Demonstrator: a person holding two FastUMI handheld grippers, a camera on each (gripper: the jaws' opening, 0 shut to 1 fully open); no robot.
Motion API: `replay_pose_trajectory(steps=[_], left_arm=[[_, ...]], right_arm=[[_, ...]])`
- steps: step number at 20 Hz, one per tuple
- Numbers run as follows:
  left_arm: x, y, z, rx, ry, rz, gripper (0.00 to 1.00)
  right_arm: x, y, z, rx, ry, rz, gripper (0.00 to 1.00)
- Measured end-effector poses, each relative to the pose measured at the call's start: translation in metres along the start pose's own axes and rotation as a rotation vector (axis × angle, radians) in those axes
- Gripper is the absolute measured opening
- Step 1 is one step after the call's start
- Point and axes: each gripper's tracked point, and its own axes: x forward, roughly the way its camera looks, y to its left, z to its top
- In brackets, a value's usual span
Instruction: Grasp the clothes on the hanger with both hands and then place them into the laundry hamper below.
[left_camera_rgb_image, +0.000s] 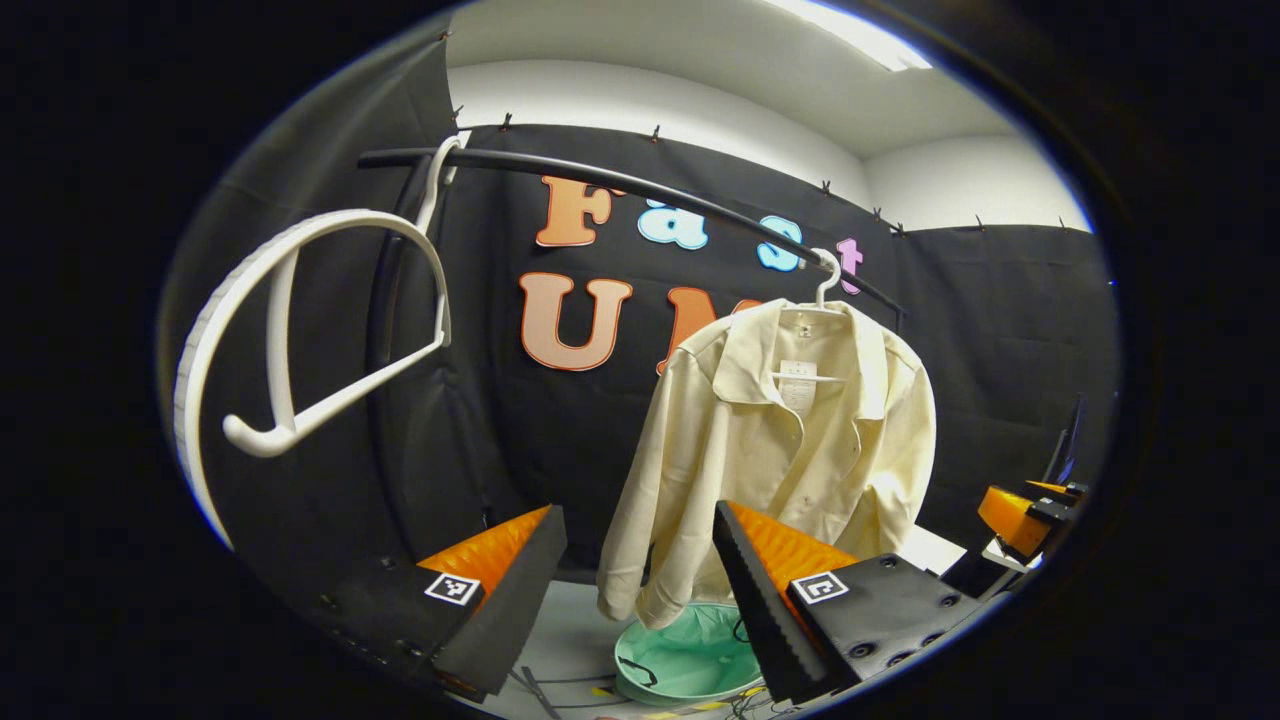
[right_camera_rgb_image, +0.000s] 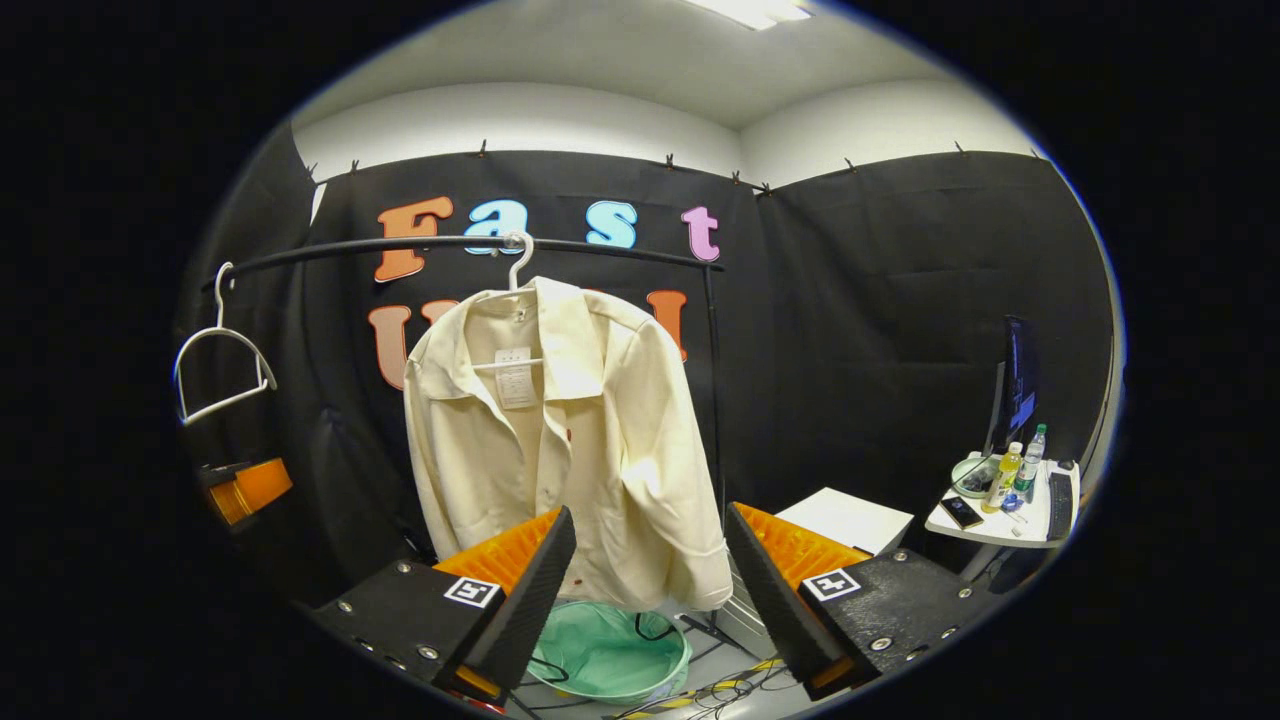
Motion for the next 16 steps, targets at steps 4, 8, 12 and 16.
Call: replay_pose_trajectory(steps=[4, 8, 12, 16], left_arm=[[0.007, 0.005, 0.001, 0.017, -0.002, -0.009, 0.97], [0.009, 0.002, -0.004, 0.016, 0.007, -0.021, 0.97], [0.009, 0.000, -0.011, -0.010, 0.013, -0.039, 0.97], [0.008, 0.005, -0.016, -0.015, 0.021, -0.034, 0.94]], right_arm=[[-0.001, 0.008, -0.003, -0.001, -0.001, 0.008, 0.95], [0.014, 0.017, -0.008, 0.003, 0.012, 0.014, 0.95], [0.043, 0.034, 0.002, -0.005, 0.004, 0.047, 0.95], [0.077, 0.054, 0.016, 0.001, -0.013, 0.083, 0.95]])
